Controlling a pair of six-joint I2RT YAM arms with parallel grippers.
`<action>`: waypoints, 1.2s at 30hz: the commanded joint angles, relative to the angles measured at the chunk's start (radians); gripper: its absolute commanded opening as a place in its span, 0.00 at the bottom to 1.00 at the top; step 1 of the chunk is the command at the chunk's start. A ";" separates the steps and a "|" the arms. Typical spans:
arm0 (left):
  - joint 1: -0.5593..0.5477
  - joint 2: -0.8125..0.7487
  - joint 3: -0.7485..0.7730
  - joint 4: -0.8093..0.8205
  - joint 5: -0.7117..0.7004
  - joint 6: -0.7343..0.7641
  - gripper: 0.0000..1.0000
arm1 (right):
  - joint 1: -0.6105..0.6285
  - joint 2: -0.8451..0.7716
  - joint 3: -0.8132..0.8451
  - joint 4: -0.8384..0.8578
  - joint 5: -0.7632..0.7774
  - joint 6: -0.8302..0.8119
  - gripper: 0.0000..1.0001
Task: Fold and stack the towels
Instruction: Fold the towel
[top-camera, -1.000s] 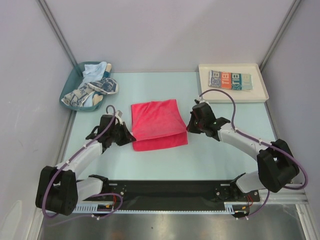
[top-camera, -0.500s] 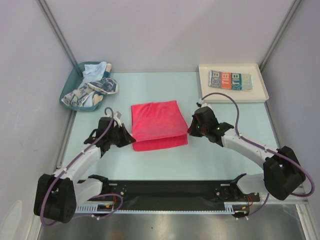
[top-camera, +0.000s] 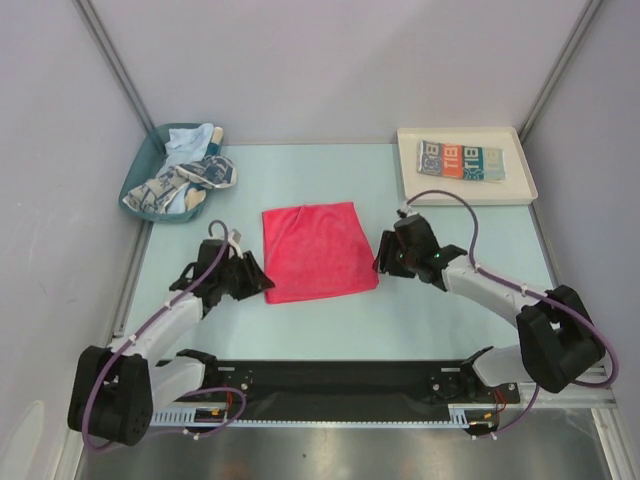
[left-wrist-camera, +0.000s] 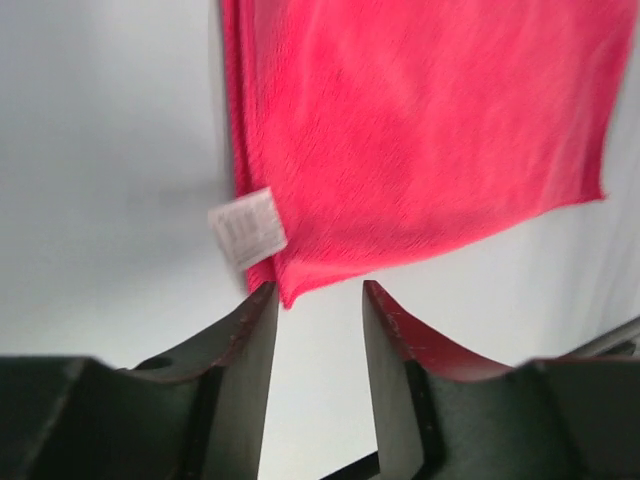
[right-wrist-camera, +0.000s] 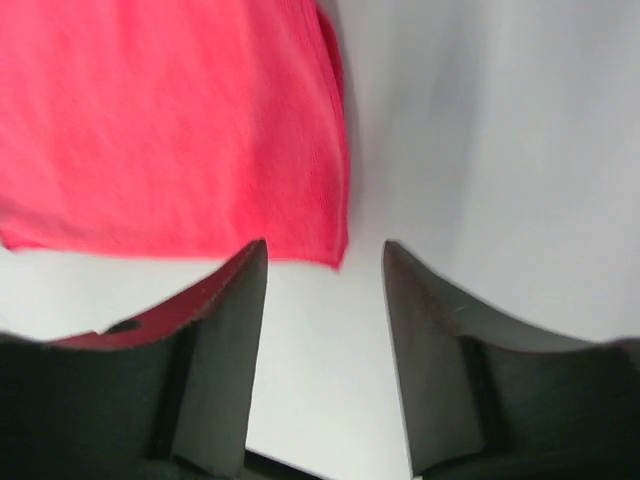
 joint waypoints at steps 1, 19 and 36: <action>0.007 -0.038 0.154 -0.029 -0.099 0.012 0.46 | -0.115 -0.032 0.110 0.041 -0.081 -0.050 0.53; 0.147 0.781 0.888 0.001 -0.058 0.099 0.49 | -0.261 0.833 1.050 -0.058 -0.307 -0.128 0.49; 0.161 0.928 0.968 -0.034 -0.036 0.073 0.46 | -0.264 0.925 1.048 -0.036 -0.359 -0.065 0.47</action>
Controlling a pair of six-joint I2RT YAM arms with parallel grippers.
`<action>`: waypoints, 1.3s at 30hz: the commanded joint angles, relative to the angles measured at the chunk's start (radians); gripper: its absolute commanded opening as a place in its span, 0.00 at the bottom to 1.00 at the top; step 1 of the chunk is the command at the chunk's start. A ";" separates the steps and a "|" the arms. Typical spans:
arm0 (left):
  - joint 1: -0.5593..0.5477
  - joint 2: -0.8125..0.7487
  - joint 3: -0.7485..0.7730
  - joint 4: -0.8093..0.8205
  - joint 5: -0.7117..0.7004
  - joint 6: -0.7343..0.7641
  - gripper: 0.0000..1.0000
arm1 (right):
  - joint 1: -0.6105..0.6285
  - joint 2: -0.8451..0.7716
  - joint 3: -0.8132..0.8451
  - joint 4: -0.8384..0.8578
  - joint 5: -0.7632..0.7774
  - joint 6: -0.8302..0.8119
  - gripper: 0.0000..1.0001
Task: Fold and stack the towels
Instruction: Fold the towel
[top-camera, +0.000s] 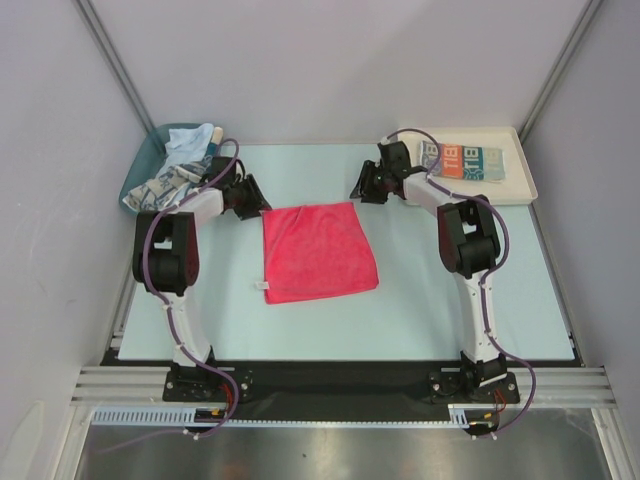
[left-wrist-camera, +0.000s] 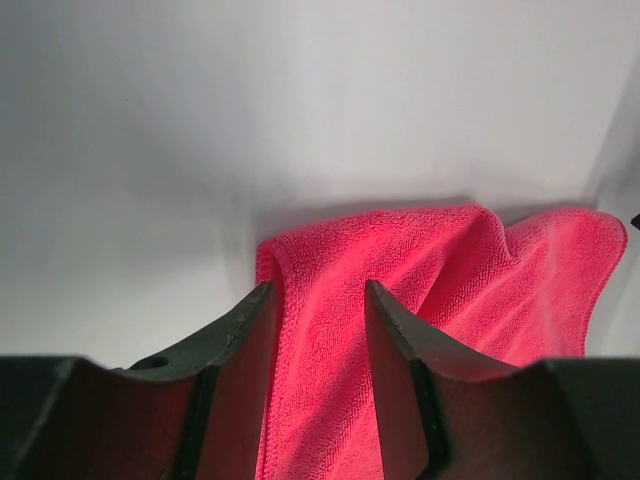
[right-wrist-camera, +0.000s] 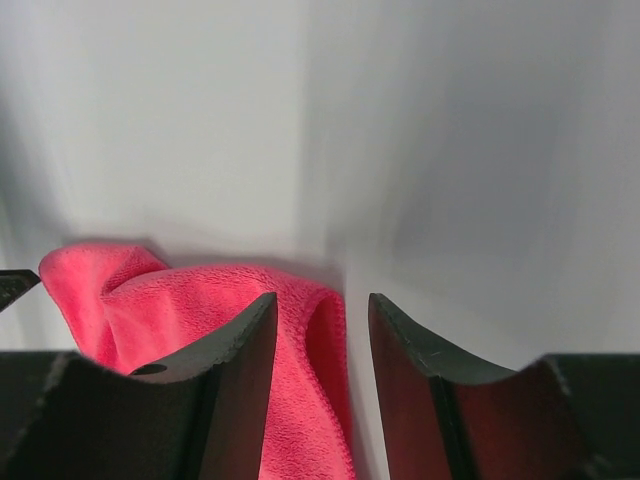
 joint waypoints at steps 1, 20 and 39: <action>0.011 0.005 0.024 0.003 0.027 -0.006 0.46 | 0.001 -0.005 -0.017 0.021 -0.026 0.022 0.47; 0.009 0.049 0.025 0.044 0.062 -0.031 0.35 | 0.031 0.027 -0.001 0.018 -0.032 0.050 0.41; 0.035 0.069 0.051 0.049 0.058 -0.020 0.00 | -0.002 -0.054 -0.065 0.076 0.136 0.070 0.07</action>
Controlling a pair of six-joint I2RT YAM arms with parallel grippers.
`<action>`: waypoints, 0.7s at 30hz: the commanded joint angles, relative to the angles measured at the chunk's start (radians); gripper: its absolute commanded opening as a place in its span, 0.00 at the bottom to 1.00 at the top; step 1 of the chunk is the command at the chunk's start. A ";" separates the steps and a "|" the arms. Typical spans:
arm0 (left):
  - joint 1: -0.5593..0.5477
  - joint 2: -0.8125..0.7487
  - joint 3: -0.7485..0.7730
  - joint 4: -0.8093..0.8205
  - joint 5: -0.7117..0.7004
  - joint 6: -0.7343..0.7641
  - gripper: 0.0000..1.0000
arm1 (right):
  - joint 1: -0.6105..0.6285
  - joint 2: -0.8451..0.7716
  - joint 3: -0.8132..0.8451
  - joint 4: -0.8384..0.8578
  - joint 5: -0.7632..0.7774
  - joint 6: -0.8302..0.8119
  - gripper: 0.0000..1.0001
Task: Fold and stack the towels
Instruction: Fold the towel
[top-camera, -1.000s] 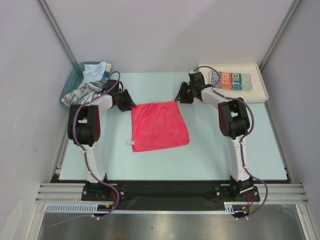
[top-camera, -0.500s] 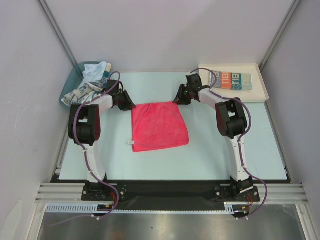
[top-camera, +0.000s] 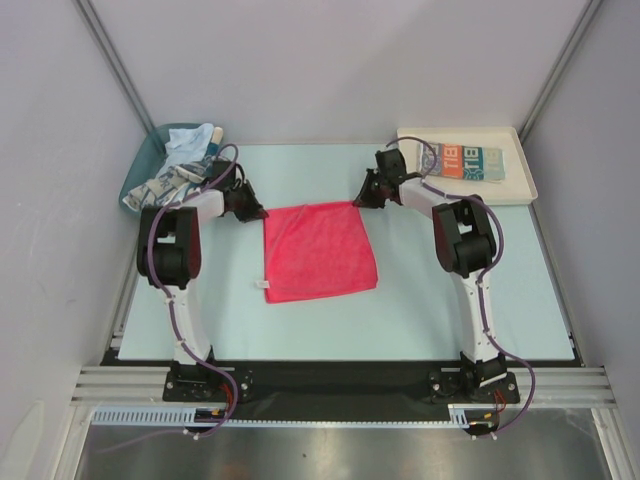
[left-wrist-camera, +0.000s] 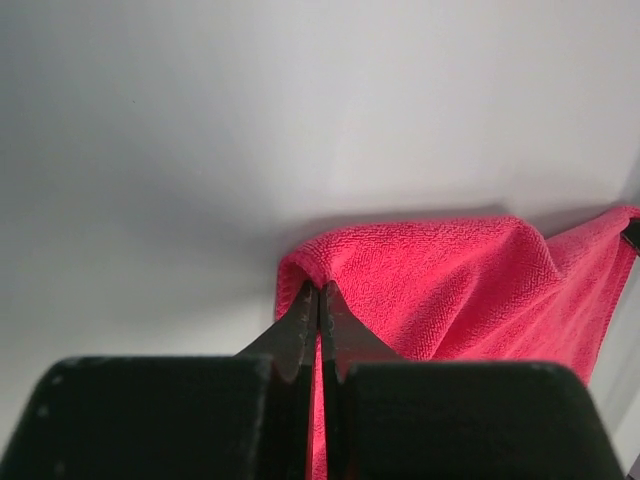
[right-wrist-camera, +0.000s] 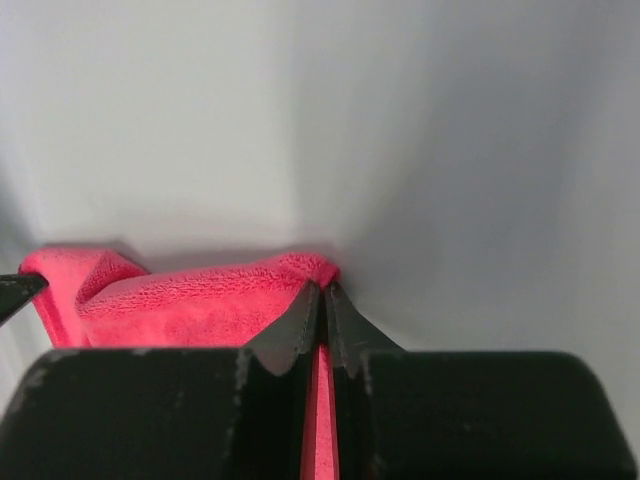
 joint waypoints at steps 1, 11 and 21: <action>0.024 -0.006 0.041 0.024 0.011 0.005 0.00 | -0.019 -0.103 -0.059 0.050 0.112 -0.004 0.07; 0.044 -0.001 0.092 0.030 0.066 0.011 0.03 | -0.028 -0.152 -0.113 0.079 0.171 -0.022 0.07; 0.046 0.025 0.141 0.005 0.092 0.046 0.33 | -0.034 -0.169 -0.127 0.104 0.125 -0.045 0.56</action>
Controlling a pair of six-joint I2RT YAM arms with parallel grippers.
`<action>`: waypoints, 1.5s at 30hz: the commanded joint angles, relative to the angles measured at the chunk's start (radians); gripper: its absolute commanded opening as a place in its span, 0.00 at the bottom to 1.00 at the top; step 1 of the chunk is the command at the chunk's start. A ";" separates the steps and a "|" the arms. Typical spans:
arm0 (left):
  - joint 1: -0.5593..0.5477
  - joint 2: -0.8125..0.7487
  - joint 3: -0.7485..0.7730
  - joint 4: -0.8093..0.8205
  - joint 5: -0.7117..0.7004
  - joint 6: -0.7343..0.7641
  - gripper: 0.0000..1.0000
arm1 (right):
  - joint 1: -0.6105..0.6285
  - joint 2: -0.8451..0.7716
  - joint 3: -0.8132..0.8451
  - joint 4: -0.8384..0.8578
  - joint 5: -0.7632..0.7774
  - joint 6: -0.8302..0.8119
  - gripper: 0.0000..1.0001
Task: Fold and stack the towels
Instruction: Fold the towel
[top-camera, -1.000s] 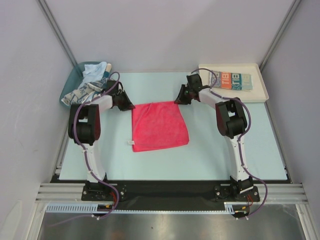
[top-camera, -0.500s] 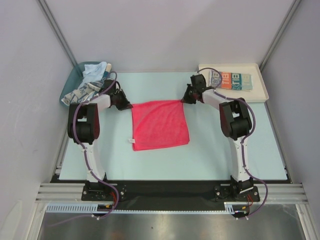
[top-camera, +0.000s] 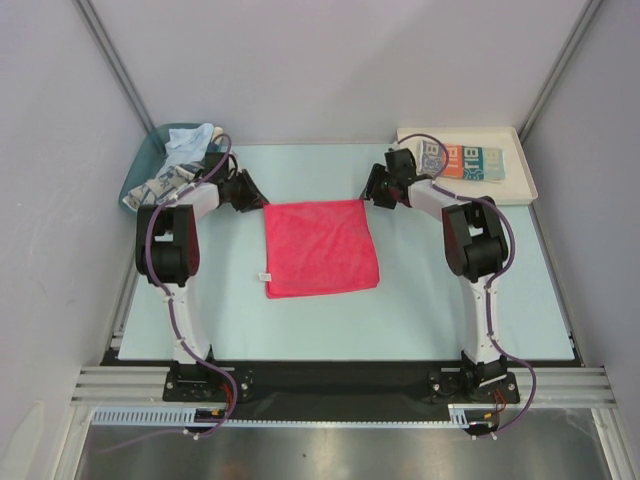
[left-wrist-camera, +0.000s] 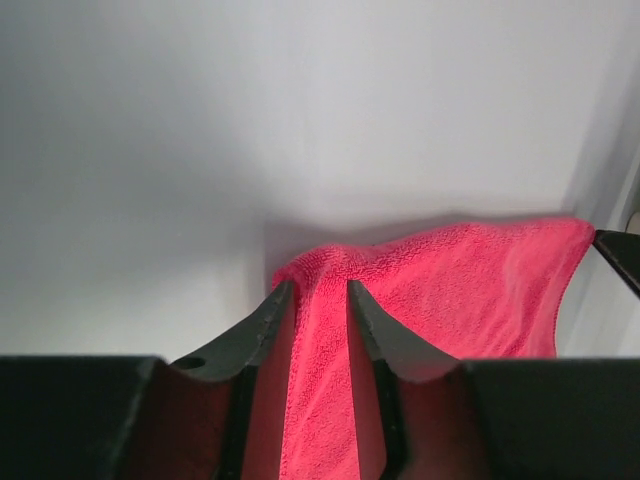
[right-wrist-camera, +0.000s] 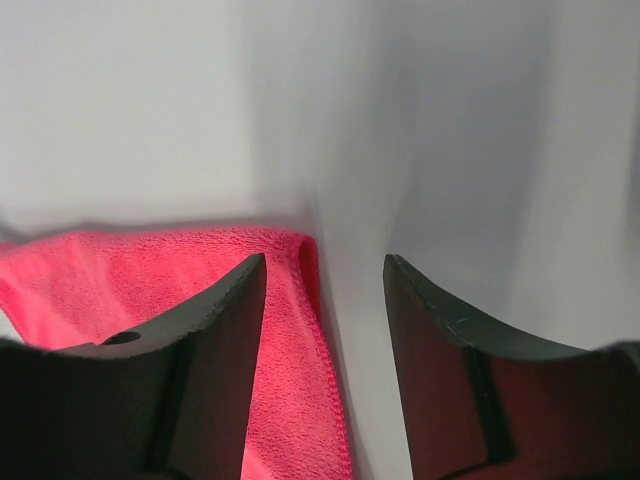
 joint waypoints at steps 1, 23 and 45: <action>0.011 0.006 0.059 0.000 0.014 0.031 0.34 | -0.011 -0.052 0.033 0.026 0.000 -0.018 0.56; 0.004 0.087 0.115 -0.120 -0.033 0.085 0.44 | 0.023 0.117 0.179 -0.055 -0.035 -0.062 0.43; -0.021 0.119 0.141 -0.122 -0.016 0.099 0.30 | 0.026 0.070 0.098 -0.026 -0.040 -0.067 0.25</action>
